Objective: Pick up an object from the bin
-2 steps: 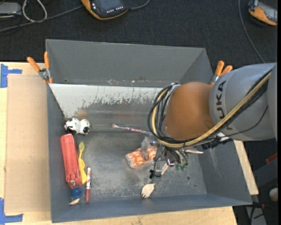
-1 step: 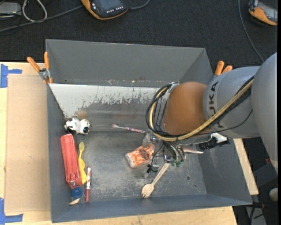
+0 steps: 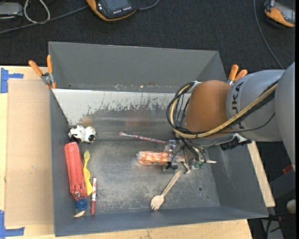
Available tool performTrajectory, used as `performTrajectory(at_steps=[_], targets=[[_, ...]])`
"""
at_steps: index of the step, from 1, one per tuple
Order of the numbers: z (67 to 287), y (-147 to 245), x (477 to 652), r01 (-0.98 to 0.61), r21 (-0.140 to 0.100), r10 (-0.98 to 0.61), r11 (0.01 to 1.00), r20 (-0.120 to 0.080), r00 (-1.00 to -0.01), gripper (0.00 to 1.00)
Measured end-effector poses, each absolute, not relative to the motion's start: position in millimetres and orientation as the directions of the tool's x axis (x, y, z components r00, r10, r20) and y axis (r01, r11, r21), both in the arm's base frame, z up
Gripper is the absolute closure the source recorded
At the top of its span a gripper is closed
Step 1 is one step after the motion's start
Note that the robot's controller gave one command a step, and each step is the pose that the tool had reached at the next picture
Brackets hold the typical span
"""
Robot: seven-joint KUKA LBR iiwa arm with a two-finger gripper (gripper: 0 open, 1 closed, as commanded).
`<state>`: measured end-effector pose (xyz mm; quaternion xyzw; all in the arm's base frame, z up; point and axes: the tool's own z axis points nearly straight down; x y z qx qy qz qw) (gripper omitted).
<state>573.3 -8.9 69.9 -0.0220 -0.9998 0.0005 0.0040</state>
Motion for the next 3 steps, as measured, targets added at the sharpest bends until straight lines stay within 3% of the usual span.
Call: performTrajectory(at_steps=[1,2,3], targets=[[69.9,-8.9,573.3,0.045,-0.001,0.045,0.999,0.008,-0.999,1.00],[126.0,-6.6,564.3,0.044,-0.001,0.044,0.999,0.015,-0.999,1.00],[202.7,-20.8,579.0,0.010,0.000,0.010,1.000,0.016,-1.000,1.00]])
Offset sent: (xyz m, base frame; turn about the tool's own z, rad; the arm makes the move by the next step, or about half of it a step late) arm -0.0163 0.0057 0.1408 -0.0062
